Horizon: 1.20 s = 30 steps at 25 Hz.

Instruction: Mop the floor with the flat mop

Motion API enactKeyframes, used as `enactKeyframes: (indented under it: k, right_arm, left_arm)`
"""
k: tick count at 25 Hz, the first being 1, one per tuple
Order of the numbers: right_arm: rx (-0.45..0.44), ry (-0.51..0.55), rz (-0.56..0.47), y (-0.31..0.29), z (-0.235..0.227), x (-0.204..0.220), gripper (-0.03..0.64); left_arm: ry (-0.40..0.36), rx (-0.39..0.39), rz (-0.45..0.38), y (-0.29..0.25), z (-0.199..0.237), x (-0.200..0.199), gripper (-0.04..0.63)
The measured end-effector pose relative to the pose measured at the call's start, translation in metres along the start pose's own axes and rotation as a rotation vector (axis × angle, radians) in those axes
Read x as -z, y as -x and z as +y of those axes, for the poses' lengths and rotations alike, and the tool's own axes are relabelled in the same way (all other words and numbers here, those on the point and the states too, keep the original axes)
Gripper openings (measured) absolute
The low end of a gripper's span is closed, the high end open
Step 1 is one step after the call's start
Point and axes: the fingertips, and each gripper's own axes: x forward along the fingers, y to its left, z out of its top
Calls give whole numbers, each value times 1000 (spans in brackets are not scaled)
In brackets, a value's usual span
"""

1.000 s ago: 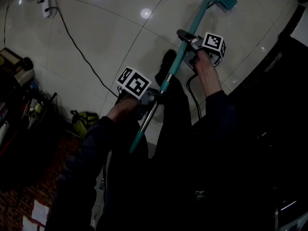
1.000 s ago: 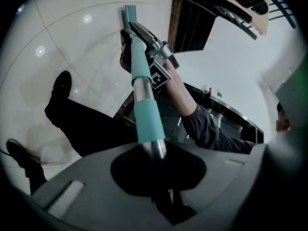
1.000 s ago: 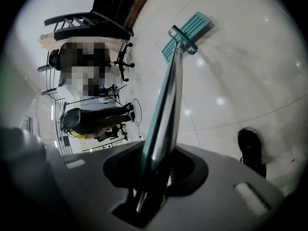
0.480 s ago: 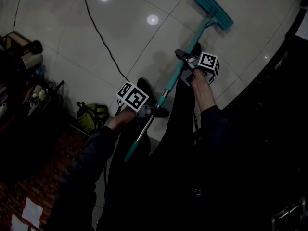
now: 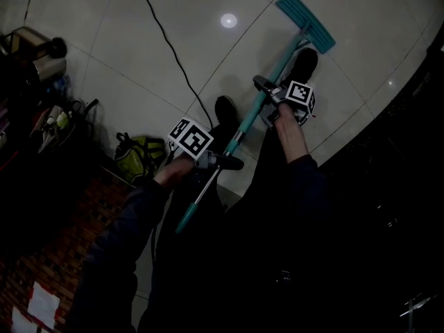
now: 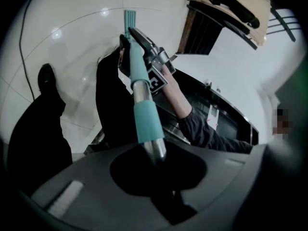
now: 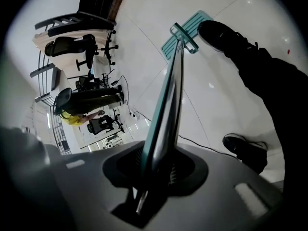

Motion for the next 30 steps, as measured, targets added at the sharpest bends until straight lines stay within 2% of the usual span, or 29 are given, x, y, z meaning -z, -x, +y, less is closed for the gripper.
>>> enactKeyframes:
  k: [5,10,16,25,30]
  right_arm:
    - [-9,11,-4,-5,2,-18,126]
    - [-13,4,-20,6,18,-62,126]
    - [-9,8,-36,28,55,-143,126]
    - [11,47,-27,76,120,-301,127]
    - [-2,72,-38,82,101,-359,127]
  left_arm:
    - [-6,-9,-5,1,4,-17,63]
    - [-10,-6,-12,-16,-17,-57,63]
    - [-21,4,-15,-40,-69,-127,66]
    - [-46,-13,4,-99,-160,-261,64]
    - [-78,-73,64,-135,-139,-307,58]
